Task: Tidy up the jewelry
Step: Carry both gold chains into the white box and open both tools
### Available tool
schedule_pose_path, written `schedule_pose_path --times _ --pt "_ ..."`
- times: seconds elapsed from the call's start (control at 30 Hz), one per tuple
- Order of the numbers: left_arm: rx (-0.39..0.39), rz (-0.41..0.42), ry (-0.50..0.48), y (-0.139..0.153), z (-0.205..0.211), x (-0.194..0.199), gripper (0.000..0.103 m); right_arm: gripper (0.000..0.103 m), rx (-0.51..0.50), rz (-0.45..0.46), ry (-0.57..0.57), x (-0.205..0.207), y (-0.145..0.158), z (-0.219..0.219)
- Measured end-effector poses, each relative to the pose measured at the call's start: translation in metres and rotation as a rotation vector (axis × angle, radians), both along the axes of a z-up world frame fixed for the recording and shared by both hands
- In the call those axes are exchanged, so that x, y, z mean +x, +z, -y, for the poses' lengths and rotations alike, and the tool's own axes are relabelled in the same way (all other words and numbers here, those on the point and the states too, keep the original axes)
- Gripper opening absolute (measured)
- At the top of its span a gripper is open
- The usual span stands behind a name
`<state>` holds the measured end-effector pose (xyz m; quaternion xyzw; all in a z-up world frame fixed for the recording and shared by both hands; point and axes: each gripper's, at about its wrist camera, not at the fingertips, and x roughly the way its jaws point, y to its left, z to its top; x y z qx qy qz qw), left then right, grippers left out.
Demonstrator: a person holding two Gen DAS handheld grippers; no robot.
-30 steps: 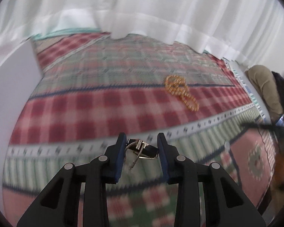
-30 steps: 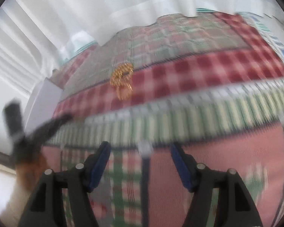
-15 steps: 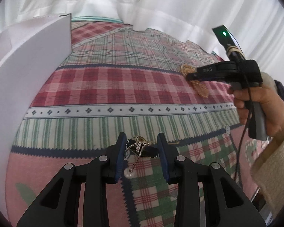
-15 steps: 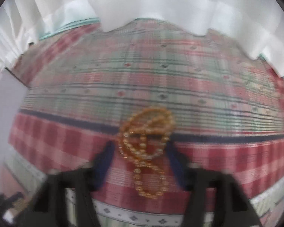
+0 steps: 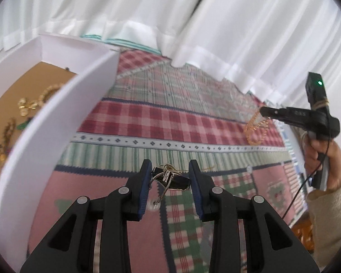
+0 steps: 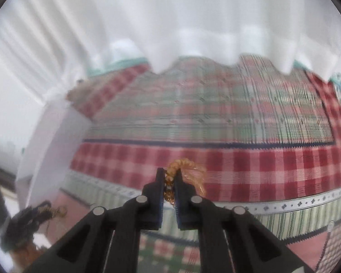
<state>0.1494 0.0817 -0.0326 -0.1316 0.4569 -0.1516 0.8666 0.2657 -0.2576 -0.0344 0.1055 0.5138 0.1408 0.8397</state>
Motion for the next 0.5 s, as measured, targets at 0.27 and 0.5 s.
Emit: schedule_pose_path --times 0.27,0.5 --pt "0.002 0.017 0.092 0.049 -0.071 -0.06 0.033 0.008 0.038 0.136 0.175 -0.044 0.081 -0.055" --pt "0.076 0.06 0.293 0.092 -0.169 -0.091 0.033 0.008 0.123 0.213 0.366 -0.058 0.122 -0.148"
